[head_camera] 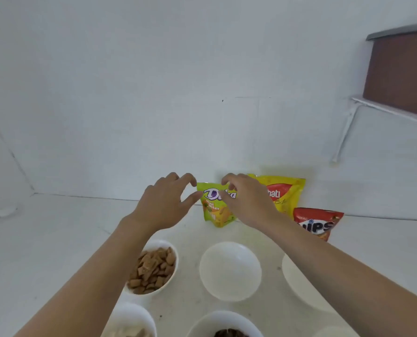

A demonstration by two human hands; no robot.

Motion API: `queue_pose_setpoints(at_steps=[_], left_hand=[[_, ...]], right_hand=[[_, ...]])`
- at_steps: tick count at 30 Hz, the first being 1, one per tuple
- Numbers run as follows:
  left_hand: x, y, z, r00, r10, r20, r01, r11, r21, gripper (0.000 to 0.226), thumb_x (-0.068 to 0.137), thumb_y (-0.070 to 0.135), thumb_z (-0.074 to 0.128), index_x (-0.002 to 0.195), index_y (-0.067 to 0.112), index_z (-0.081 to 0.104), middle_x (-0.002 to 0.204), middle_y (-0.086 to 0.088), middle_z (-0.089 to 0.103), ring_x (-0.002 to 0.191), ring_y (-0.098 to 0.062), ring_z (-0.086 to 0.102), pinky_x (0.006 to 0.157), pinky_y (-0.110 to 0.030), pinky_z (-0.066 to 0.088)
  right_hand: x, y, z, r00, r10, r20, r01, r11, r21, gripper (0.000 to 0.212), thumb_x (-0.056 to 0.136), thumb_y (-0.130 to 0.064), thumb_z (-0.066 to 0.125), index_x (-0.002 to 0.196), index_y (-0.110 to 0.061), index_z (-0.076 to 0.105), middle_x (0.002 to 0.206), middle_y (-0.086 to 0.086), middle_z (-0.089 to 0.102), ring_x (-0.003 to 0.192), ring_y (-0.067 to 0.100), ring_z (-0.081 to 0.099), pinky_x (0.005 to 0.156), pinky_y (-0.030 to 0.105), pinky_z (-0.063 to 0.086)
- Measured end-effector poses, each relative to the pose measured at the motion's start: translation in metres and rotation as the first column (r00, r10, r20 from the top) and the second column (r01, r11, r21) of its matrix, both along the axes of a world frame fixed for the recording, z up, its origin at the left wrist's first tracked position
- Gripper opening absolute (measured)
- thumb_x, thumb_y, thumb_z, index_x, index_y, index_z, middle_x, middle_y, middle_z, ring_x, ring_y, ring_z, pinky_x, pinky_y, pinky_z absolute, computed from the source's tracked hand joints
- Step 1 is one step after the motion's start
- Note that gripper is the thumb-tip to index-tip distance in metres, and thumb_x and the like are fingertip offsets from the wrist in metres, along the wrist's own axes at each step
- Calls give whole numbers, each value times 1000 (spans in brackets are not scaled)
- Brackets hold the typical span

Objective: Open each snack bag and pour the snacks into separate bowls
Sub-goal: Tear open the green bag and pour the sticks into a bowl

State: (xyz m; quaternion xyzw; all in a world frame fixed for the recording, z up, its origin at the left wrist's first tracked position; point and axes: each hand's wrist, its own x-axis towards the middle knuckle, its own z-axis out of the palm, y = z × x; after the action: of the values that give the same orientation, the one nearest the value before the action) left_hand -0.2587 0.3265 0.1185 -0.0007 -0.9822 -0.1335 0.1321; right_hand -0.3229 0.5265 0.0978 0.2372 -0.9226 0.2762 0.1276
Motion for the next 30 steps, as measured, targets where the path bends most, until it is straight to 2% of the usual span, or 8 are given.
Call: queue_pose_setpoints(at_steps=[3, 9, 14, 16, 20, 25, 30], left_hand=[[-41, 8, -15, 999, -22, 35, 23, 1000, -10, 41, 96, 65, 42, 122, 36, 54, 109, 4, 56, 94, -21, 59, 90, -44, 50], [-110, 3, -56, 998, -24, 63, 27, 998, -53, 37, 99, 59, 47, 124, 34, 55, 114, 2, 51, 110, -24, 51, 91, -40, 45], [-148, -5, -84, 997, -42, 59, 47, 994, -96, 32, 98, 49, 53, 126, 33, 57, 126, 0, 49, 121, -25, 46, 89, -39, 40], [-157, -7, -90, 995, -62, 82, 70, 993, -94, 30, 99, 44, 53, 126, 32, 56, 124, 1, 52, 114, -26, 51, 88, -38, 40], [-163, -8, -95, 987, -102, 121, 106, 994, -24, 21, 100, 36, 52, 119, 29, 58, 112, 1, 55, 87, -25, 62, 76, -35, 47], [-161, -11, -89, 989, -95, 109, 100, 994, -40, 21, 102, 33, 48, 117, 24, 61, 106, -1, 57, 91, -26, 60, 71, -32, 45], [-145, -19, -70, 997, -82, 10, 83, 996, -42, 22, 103, 38, 48, 113, 23, 60, 102, 0, 57, 89, -25, 61, 74, -36, 51]], right_hand=[[-33, 3, -9, 999, -38, 16, 37, 998, 50, 24, 96, -40, 56, 117, -28, 60, 107, -4, 62, 106, 21, 55, 93, 44, 43], [-90, -10, -40, 996, -86, 26, 82, 988, 128, 27, 97, -36, 54, 121, -24, 58, 118, -1, 60, 118, 24, 48, 92, 43, 44], [-122, -25, -69, 996, -61, 65, 53, 992, 116, 30, 97, -27, 56, 126, -18, 56, 121, 2, 60, 120, 24, 48, 89, 38, 48], [-128, -30, -77, 995, -70, 70, 59, 988, 141, 28, 98, -24, 55, 125, -19, 56, 119, 2, 60, 118, 24, 48, 85, 38, 49], [-132, -34, -85, 994, -93, 53, 84, 986, 147, 21, 97, -18, 54, 118, -19, 56, 109, 5, 59, 108, 25, 49, 79, 35, 45], [-129, -40, -79, 994, -96, 50, 89, 988, 124, 18, 96, -8, 53, 111, -18, 55, 100, 4, 56, 102, 26, 49, 71, 35, 41], [-116, -50, -58, 997, -73, 5, 72, 995, 62, 19, 94, -6, 54, 109, -17, 55, 95, 3, 53, 98, 26, 50, 74, 39, 45]])
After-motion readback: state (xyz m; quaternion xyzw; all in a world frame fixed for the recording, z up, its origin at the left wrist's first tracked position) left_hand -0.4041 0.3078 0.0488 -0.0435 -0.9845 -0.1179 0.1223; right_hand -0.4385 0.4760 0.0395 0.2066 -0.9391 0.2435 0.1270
